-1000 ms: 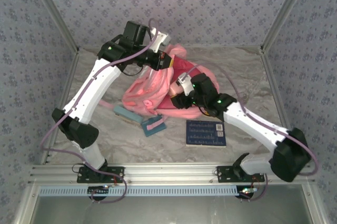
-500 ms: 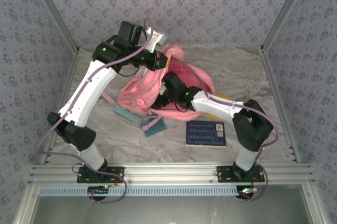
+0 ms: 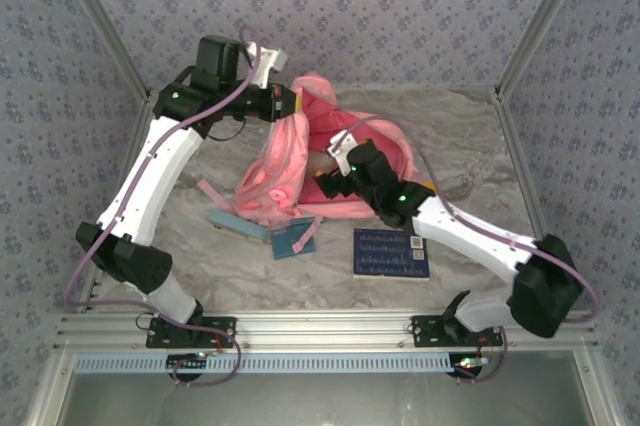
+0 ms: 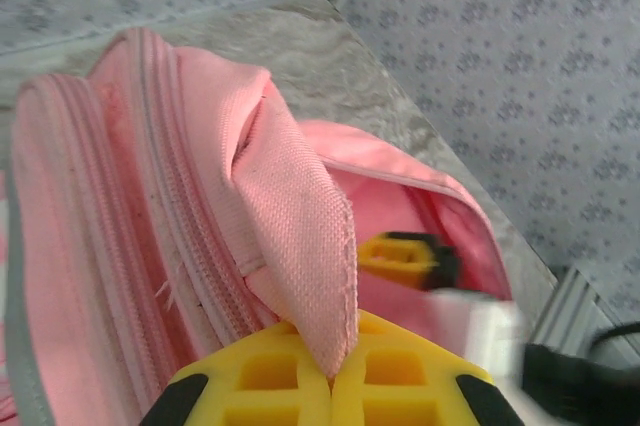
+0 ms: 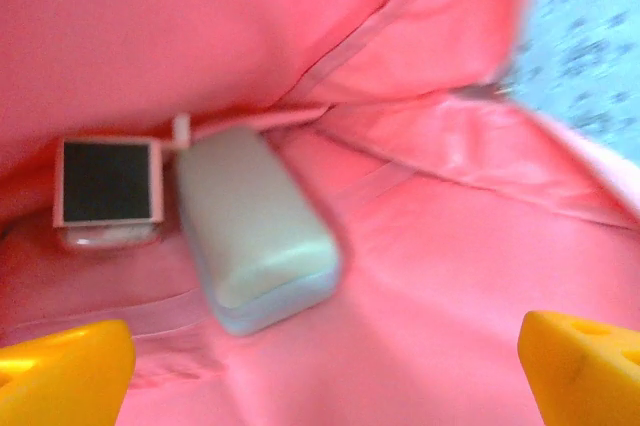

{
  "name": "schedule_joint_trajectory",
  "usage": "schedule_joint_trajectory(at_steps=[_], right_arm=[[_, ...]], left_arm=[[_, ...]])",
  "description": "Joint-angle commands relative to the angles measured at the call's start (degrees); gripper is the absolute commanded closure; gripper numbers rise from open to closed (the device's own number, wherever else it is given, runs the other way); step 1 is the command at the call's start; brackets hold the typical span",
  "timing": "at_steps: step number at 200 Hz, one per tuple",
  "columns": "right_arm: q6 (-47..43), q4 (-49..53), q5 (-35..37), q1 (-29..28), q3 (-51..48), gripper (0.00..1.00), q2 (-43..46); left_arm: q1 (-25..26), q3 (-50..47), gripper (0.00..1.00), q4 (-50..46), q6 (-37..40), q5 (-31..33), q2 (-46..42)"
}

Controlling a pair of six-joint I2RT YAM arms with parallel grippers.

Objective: Pack the student bag

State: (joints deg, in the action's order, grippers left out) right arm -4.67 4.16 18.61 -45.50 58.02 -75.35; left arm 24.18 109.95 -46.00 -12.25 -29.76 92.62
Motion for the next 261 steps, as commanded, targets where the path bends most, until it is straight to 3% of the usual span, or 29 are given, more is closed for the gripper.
schedule_joint_trajectory(at_steps=[1,8,14,44,56,90,113,143,154,182,225,261], right_arm=[[5.14,5.72,12.70,0.20,3.75,0.00,2.68],[8.54,6.79,16.55,-0.11,4.43,0.00,3.24],[9.94,8.81,14.29,-0.01,4.73,0.00,4.16],[17.86,12.54,-14.16,9.83,3.53,0.00,10.91],[18.49,13.07,-20.29,12.36,3.34,0.01,11.52],[20.80,5.65,-21.30,11.18,-1.40,0.17,13.23],[21.56,11.31,-27.67,9.92,2.27,0.19,8.95],[12.27,0.72,-23.64,-4.05,-2.95,0.07,7.42],[7.75,-0.32,-29.57,-7.21,-2.17,0.11,3.10],[-4.32,-6.52,-29.18,-14.29,-2.77,0.11,-7.22],[-16.46,-15.59,-36.24,-14.75,-1.47,0.09,-20.04],[-17.83,-16.56,-37.21,-12.84,4.32,0.05,-29.14]], left_arm=[[-1.32,0.34,1.00,6.23,-0.89,2.65,-2.51],[-1.45,0.38,1.00,6.07,-1.12,2.93,-2.32],[-1.53,0.60,1.00,6.02,-1.11,3.03,-2.05],[-2.35,0.79,1.00,5.71,-1.53,4.45,-1.65],[-3.14,0.91,1.00,5.70,-2.04,5.08,-1.43],[-6.54,1.47,1.00,5.57,-6.02,7.49,0.17],[-9.07,1.44,1.00,6.69,-8.93,6.38,1.26],[-9.95,1.45,1.00,6.80,-10.49,5.06,2.30],[-10.03,1.28,1.00,8.20,-10.71,5.13,1.85],[-10.94,-2.11,1.00,11.14,-11.75,4.77,0.26],[-12.30,-3.43,1.00,12.38,-13.10,2.84,-0.59],[-12.58,-4.96,1.00,13.59,-13.68,1.11,-1.28]])
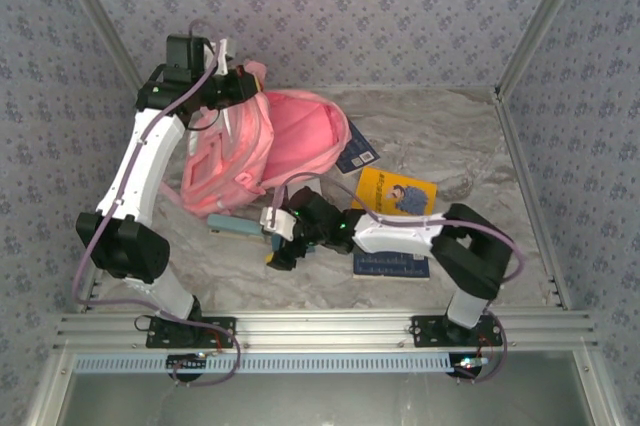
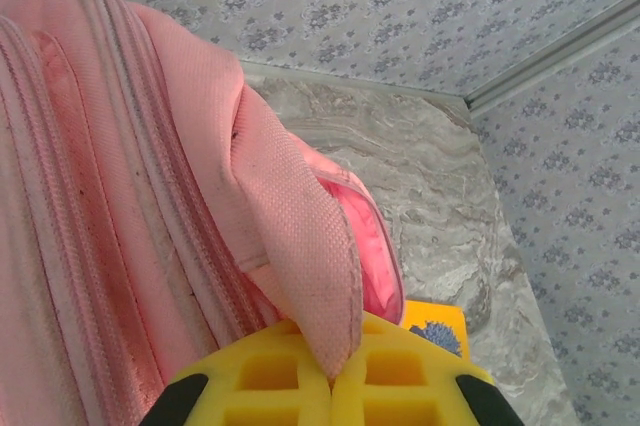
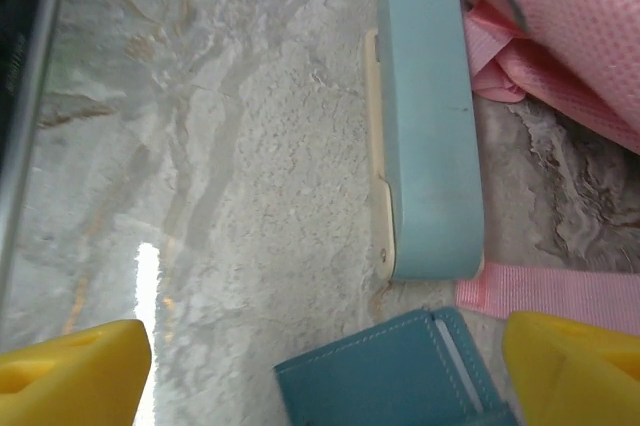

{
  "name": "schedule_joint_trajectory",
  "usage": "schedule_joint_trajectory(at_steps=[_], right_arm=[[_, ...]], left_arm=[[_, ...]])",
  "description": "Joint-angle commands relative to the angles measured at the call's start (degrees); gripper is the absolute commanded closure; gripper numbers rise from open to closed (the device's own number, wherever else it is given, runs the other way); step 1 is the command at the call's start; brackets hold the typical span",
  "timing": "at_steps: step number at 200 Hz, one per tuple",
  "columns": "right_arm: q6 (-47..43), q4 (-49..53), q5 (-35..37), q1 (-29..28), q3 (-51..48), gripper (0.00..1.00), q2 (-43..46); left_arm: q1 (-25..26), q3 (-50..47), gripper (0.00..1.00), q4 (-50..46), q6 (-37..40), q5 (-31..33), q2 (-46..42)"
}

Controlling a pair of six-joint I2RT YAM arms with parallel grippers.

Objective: Pack the student bag

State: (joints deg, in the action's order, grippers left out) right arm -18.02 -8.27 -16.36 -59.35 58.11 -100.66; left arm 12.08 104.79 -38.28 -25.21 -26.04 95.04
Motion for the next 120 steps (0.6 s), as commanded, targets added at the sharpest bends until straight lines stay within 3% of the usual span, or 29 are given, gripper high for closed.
schedule_joint_trajectory(at_steps=[1,62,120], right_arm=[[-4.43,-4.21,-2.25,1.05,4.40,0.05,-4.01],[0.21,-5.28,-0.38,1.50,13.07,0.05,-14.97],[0.84,-1.59,4.14,-0.22,17.61,0.12,-20.21]], left_arm=[[-0.47,0.17,1.00,5.86,-0.72,-2.61,-3.72],[-0.67,-1.52,1.00,7.43,-2.20,-4.58,-4.21],[-0.78,-2.40,1.00,7.83,-2.17,-4.78,-5.04]])
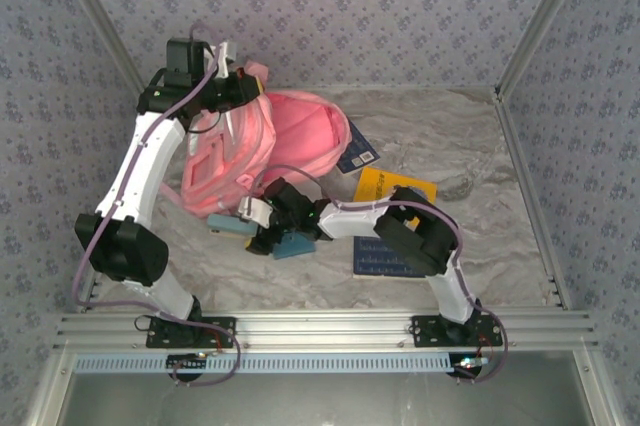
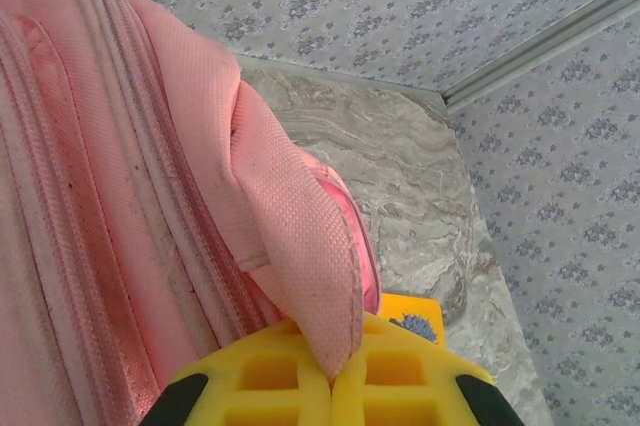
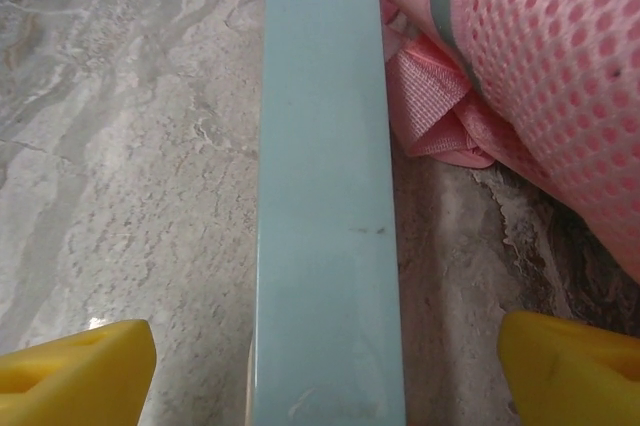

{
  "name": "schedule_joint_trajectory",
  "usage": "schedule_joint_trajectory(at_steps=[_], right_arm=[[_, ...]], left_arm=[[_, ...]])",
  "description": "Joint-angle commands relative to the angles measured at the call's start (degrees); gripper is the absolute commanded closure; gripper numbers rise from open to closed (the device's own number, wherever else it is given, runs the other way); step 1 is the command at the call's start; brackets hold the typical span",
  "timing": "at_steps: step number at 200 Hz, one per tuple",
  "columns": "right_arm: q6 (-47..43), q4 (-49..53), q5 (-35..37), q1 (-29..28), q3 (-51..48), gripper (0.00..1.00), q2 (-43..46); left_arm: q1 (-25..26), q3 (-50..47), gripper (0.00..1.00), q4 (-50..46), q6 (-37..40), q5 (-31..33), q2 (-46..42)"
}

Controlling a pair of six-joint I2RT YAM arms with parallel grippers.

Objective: Pack the student bag

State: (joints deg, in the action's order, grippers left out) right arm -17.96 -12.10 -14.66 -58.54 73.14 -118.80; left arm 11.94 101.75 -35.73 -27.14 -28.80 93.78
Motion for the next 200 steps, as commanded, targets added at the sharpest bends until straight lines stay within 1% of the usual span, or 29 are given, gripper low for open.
schedule_joint_trajectory(at_steps=[1,55,67,84,105,132,145,168,171,184,200], right_arm=[[0.75,2.29,2.48,-1.08,2.59,0.12,-2.15],[0.23,4.91,6.72,-2.71,4.64,0.22,-4.84],[-0.19,5.20,7.30,-3.07,4.56,0.26,-4.95],[-0.54,5.40,8.37,-3.53,4.17,0.35,-4.95],[-0.49,5.20,9.55,-3.73,3.00,0.41,-4.69],[-0.61,2.56,10.60,-4.08,0.01,0.56,-2.75],[-0.65,0.98,11.20,-4.37,-1.76,0.59,-1.07],[0.55,-2.33,11.50,-4.67,-4.32,0.75,2.79],[0.86,-2.67,11.35,-4.73,-6.24,0.78,3.38],[2.35,-4.81,11.42,-4.79,-8.78,0.87,6.03],[4.53,-7.75,12.34,-4.98,-11.92,0.88,10.21]], left_arm=[[-0.63,0.64,1.00,5.25,-0.26,-2.04,-3.78],[-0.65,0.43,1.00,5.32,-0.37,-2.27,-4.15],[-0.61,0.20,1.00,5.36,-0.29,-2.19,-4.38],[-0.61,0.06,1.00,5.32,-0.12,-1.93,-4.57],[-0.61,-0.05,1.00,5.25,0.13,-1.90,-4.80],[-0.62,-0.24,1.00,5.01,0.37,-1.53,-5.08],[-0.62,-0.16,1.00,4.96,0.26,-1.60,-5.09],[-0.52,0.09,1.00,4.96,0.24,-2.09,-5.18],[-0.52,0.12,1.00,4.96,0.24,-2.20,-5.23],[-0.43,0.35,1.00,4.81,0.70,-2.64,-5.35],[-0.10,0.74,1.00,4.24,1.63,-2.60,-5.53]])
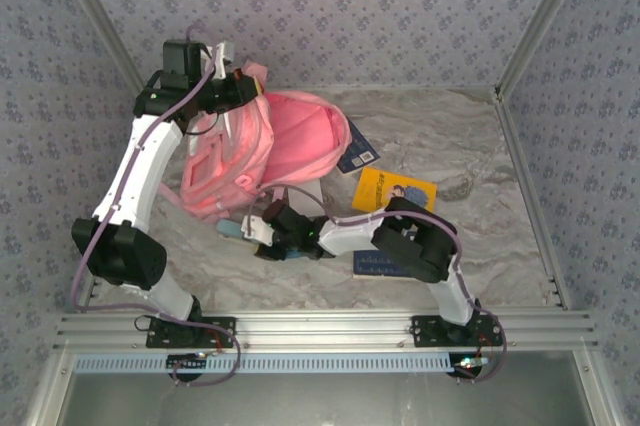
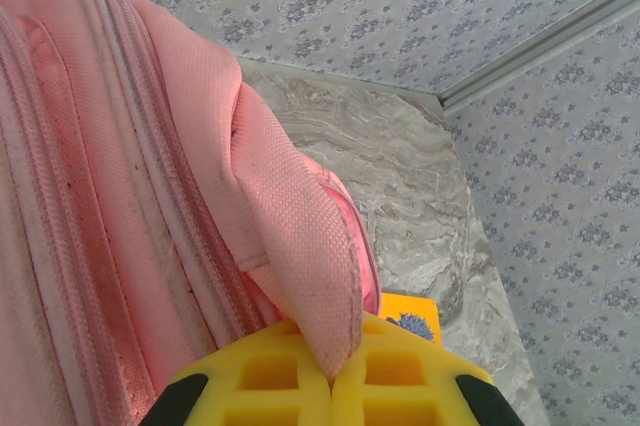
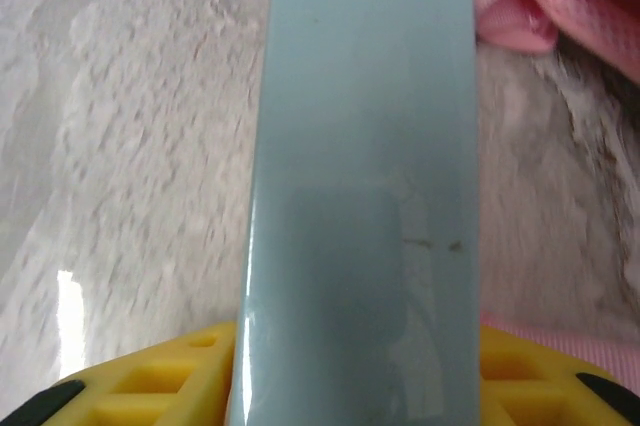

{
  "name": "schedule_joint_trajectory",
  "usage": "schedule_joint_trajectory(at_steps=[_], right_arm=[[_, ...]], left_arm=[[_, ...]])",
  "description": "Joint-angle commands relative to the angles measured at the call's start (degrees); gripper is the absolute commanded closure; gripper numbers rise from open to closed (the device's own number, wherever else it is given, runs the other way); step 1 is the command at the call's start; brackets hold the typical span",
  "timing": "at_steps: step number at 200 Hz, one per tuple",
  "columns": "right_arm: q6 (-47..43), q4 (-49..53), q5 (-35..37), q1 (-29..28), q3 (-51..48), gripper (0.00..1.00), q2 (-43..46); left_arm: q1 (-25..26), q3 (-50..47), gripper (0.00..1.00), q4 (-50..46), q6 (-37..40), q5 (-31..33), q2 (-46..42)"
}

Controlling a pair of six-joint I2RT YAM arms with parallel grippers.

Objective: Pack the student bag

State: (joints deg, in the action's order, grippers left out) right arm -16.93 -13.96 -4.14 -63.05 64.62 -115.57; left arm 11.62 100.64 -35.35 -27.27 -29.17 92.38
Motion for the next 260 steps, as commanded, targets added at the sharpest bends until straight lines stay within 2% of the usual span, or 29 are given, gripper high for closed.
schedule_joint_trajectory(at_steps=[1,66,112,154,180,210,239,260], right_arm=[[3.63,-6.08,1.84,-0.49,-3.64,0.88,7.26],[8.69,-12.54,7.34,-0.61,-19.43,0.95,31.24],[6.60,-4.27,13.92,0.10,-26.54,0.95,52.55],[5.68,9.30,18.23,4.04,-24.73,0.98,68.14],[6.25,18.12,18.47,8.46,-21.59,0.99,70.71],[6.03,27.54,16.42,13.42,-17.15,1.00,70.43],[1.72,37.91,9.99,18.19,-10.96,0.99,65.22],[-2.19,43.29,8.70,18.84,-6.74,1.00,58.69]], left_arm=[[0.28,1.85,1.00,3.84,1.86,-2.22,-4.09],[1.51,5.62,1.00,2.43,2.17,-2.80,-4.82],[5.43,10.17,1.00,-3.95,9.48,-4.73,-4.49],[10.15,13.27,1.00,-10.32,16.62,-7.45,-4.50],[12.53,11.43,1.00,-12.39,20.93,-5.94,-6.88],[13.39,2.45,1.00,-9.80,24.65,-4.26,-12.16],[14.28,-2.26,1.00,-8.25,28.44,-5.86,-14.66],[16.15,-3.25,1.00,-8.51,31.35,-5.69,-14.88]])
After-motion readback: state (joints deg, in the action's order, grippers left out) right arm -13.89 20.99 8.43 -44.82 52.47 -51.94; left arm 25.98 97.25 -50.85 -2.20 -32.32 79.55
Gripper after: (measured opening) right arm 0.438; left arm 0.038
